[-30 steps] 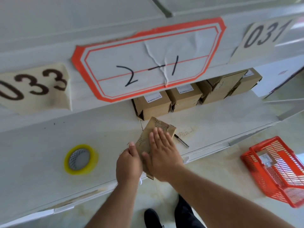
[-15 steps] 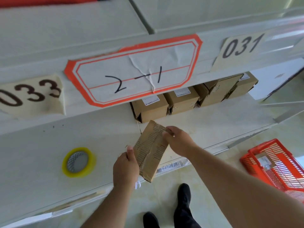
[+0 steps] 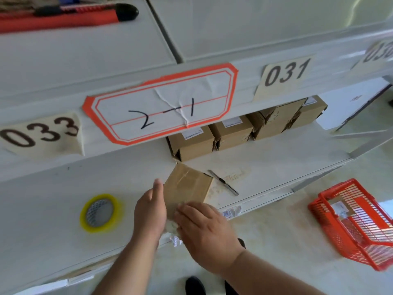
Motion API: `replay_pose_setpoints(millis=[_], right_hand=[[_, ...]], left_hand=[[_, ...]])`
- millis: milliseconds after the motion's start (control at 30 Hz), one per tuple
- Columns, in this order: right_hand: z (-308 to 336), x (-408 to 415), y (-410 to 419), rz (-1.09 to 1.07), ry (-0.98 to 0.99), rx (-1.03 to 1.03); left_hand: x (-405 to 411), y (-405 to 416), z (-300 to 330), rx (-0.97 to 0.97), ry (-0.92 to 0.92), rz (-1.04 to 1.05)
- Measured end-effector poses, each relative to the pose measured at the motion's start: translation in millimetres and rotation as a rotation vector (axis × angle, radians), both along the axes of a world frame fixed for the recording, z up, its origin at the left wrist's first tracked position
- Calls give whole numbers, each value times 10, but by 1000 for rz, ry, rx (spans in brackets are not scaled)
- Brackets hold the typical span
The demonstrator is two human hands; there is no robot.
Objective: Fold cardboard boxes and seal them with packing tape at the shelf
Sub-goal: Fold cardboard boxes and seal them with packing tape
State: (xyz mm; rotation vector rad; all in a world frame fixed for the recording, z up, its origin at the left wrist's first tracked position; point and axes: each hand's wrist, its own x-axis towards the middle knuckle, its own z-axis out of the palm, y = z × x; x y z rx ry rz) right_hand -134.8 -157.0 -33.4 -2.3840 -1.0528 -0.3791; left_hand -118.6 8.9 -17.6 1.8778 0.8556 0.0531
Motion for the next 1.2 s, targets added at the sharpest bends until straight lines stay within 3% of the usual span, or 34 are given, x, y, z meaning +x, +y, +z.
replay_pose_setpoints(millis=[100, 300, 467, 567, 633, 733, 833, 933, 1000, 1067, 1100, 1200], right_hand=[[-23, -192, 32, 63, 118, -48], [-10, -21, 107, -44, 127, -230], [121, 462, 217, -189, 264, -257], [233, 685, 180, -384, 617, -223], [266, 786, 112, -486, 925, -45], [271, 713, 39, -414, 1083, 195], [294, 504, 52, -357, 962, 288], [225, 340, 133, -243, 424, 247], [-72, 228, 130, -89, 188, 99], [-388, 62, 135, 8, 151, -149], [-470, -7, 154, 13, 208, -208], [-445, -22, 195, -12, 276, -202]], left_hand=[[-62, -41, 29, 254, 18, -82], [-66, 9, -66, 282, 24, -88], [-59, 18, -95, 288, 8, -68], [-78, 10, -66, 275, 22, -82], [-114, 23, -39, 310, 110, -94], [-182, 35, 17, 355, 209, -128], [-291, 11, 42, 302, 65, -71], [-324, 45, -138, 70, -108, 39], [-301, 48, -313, -232, -49, 15], [-258, -20, -404, -397, 64, -25], [-211, -59, -431, -340, 97, -50], [-63, -133, -412, 76, 162, -136]])
